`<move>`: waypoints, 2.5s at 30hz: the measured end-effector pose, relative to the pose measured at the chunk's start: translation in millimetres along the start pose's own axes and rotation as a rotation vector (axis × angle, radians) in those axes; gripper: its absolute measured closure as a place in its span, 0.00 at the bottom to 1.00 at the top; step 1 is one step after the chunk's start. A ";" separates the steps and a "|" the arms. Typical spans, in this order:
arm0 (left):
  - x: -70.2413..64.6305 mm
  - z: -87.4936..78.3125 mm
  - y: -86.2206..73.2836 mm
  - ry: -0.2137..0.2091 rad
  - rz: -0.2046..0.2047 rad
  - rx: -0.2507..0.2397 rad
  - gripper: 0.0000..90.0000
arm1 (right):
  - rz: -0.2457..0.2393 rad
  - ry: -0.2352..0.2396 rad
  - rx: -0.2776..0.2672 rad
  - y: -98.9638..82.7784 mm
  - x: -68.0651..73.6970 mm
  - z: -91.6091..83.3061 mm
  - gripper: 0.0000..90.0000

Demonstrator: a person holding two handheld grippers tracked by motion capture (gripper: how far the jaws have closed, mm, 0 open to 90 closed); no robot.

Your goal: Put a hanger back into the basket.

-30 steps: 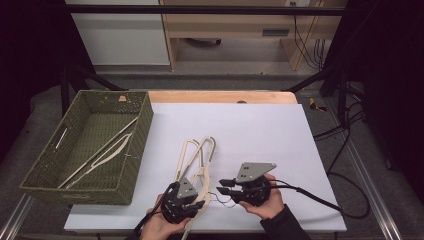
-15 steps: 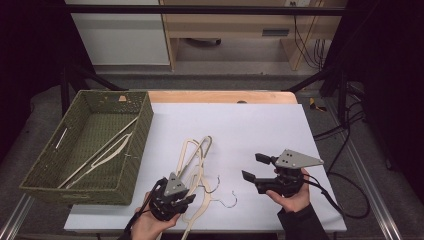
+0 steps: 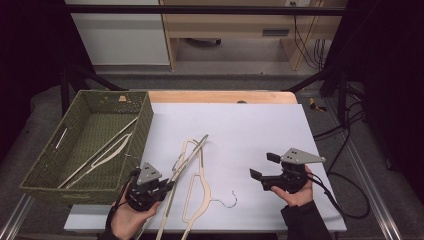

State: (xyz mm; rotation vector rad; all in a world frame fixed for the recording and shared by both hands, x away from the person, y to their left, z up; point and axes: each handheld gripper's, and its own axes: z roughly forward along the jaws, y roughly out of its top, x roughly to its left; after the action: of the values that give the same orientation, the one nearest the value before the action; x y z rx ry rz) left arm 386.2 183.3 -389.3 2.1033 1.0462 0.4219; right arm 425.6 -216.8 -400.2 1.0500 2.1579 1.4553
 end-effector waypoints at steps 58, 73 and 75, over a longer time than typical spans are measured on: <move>152.6 -138.9 86.7 0.153 0.268 -0.240 0.95 | 0.044 -0.031 -0.029 -2.1 -16.5 -14.1 0.10; 207.4 -126.7 45.4 0.286 0.317 -0.173 0.95 | 0.051 -0.032 -0.024 -2.5 -16.3 -12.6 0.09; 213.7 -125.2 39.8 0.294 0.315 -0.161 0.95 | 0.048 -0.033 -0.023 -2.8 -16.3 -11.8 0.09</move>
State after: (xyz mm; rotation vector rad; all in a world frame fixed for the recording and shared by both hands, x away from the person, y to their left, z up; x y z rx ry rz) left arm 467.8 394.9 -282.2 2.1030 0.8062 0.9621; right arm 428.0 -237.0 -399.8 1.1178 2.1018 1.4698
